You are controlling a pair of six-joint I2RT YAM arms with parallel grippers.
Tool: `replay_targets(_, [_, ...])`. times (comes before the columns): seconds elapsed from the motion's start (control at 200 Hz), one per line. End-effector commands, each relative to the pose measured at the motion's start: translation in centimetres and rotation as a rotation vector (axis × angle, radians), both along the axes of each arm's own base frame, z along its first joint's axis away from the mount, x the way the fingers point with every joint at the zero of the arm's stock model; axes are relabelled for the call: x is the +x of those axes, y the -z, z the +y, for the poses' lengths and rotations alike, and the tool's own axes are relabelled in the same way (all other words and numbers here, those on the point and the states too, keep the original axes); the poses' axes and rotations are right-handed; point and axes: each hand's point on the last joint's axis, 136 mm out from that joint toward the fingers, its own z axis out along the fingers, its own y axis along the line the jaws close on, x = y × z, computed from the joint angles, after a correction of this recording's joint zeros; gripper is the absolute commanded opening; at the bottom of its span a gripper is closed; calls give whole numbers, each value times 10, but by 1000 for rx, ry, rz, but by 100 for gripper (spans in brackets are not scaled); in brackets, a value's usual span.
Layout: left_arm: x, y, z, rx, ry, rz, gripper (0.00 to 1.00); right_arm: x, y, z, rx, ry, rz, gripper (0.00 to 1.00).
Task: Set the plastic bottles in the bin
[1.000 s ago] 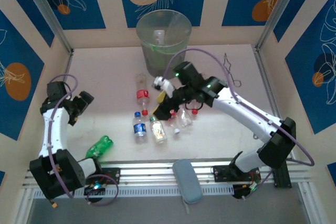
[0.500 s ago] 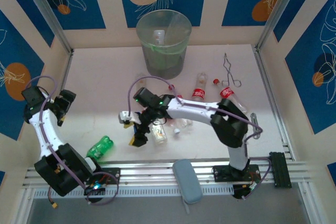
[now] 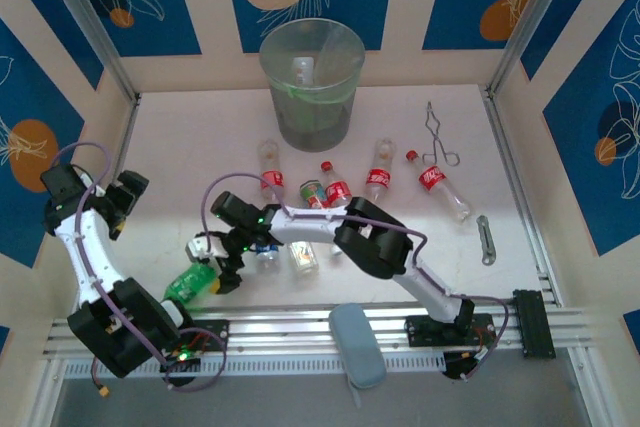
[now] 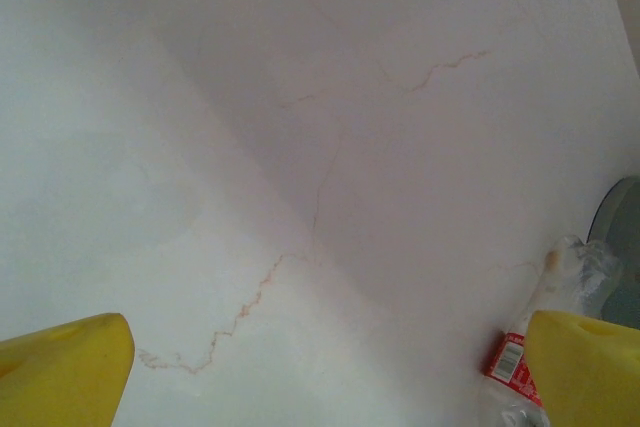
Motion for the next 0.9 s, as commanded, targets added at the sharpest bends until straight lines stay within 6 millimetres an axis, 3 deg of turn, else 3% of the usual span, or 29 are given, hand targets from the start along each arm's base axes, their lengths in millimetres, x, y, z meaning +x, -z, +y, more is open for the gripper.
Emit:
replay_targets(0.0, [2, -10, -1, 5, 30, -21, 100, -4, 1, 17, 46, -20, -67, 98])
replay_targets(0.355, [2, -5, -3, 4, 39, -25, 100, 4, 38, 29, -7, 38, -151, 98])
replay_targets(0.415, [2, -5, -3, 3, 39, -27, 100, 5, 39, 28, -7, 41, -159, 96])
replay_targets(0.5, [3, -7, -3, 8, 37, -34, 100, 6, 39, 27, -4, 43, -163, 84])
replay_targets(0.655, [3, -9, -3, 5, 34, -39, 100, 7, 37, 27, -3, 48, -167, 79])
replay_targets(0.755, [3, -10, -3, 6, 33, -42, 100, 10, 30, 24, 7, 57, -175, 77])
replay_targets(0.815, [4, -10, -3, 6, 31, -45, 100, 14, 24, 22, 12, 68, -170, 69])
replay_targets(0.895, [4, -11, -4, 1, 35, -52, 100, 18, 16, 19, 17, 83, -157, 66])
